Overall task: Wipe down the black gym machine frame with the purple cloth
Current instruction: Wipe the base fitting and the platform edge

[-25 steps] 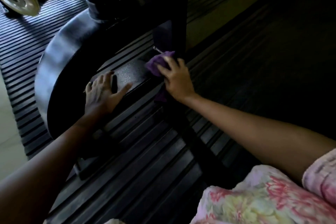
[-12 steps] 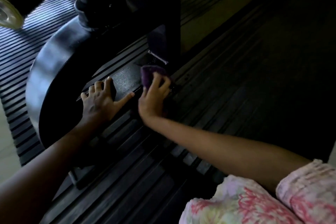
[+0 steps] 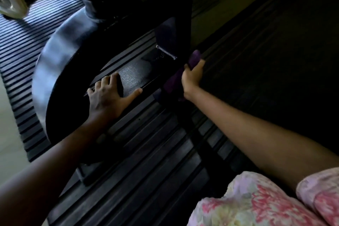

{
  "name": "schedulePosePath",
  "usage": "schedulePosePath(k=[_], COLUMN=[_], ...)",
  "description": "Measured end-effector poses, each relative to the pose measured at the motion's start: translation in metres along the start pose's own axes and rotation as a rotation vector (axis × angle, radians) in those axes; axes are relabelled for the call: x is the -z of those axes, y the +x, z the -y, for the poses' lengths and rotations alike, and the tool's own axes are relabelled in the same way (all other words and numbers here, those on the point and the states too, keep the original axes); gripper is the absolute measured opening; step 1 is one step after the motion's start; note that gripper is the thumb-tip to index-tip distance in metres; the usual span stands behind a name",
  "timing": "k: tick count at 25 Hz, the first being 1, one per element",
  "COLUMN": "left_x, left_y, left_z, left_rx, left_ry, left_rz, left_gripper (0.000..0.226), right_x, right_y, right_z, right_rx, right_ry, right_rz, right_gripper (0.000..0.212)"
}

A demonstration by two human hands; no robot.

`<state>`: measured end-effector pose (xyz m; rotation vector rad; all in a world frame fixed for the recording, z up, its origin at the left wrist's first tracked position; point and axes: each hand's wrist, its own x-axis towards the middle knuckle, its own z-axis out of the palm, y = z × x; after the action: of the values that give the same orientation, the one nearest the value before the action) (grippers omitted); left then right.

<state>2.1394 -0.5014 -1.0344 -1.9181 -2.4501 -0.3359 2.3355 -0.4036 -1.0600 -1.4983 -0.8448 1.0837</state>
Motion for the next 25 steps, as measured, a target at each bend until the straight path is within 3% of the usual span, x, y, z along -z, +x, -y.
schedulePosePath(k=[5,7,9,11,13,15,17,20,22,25], left_x=[0.002,0.002,0.003,0.004,0.005,0.004,0.006,0.009,0.010,0.009], left_y=[-0.002,-0.002,-0.003,-0.004,-0.006,-0.007,-0.008,-0.008,-0.008,-0.009], left_z=[-0.002,-0.004,-0.004,-0.004,-0.005,-0.006,-0.006,-0.007,-0.010,-0.009], left_rx=[-0.006,0.000,0.002,0.001,0.001,0.003,0.011,0.016,0.011,0.016], left_ry=[-0.034,-0.017,-0.009,-0.028,-0.043,-0.054,-0.063,-0.084,-0.100,-0.085], left_rz=[-0.035,-0.024,-0.019,-0.033,-0.042,-0.049,-0.036,-0.040,-0.057,-0.051], left_gripper=[0.099,0.100,0.103,0.102,0.094,0.085,0.089,0.090,0.085,0.083], right_x=[-0.017,-0.009,-0.005,-0.017,-0.030,-0.029,-0.015,0.010,0.024,0.034], right_y=[-0.060,-0.077,-0.082,-0.070,-0.063,-0.056,-0.047,-0.046,-0.053,-0.071], right_z=[-0.016,0.001,0.029,0.039,0.034,0.021,0.018,0.038,0.069,0.134], right_rx=[-0.113,0.081,0.489,0.856,0.934,0.966,1.027,0.862,0.932,1.235], right_ry=[0.035,-0.066,-0.210,-0.573,-1.076,-1.272,-1.158,-0.710,-0.482,-0.297], right_rz=[0.213,0.204,0.215,0.278,0.380,0.429,0.446,0.451,0.256,-0.060], right_gripper=[0.052,0.040,0.035,0.041,0.052,0.054,0.049,0.046,0.049,0.033])
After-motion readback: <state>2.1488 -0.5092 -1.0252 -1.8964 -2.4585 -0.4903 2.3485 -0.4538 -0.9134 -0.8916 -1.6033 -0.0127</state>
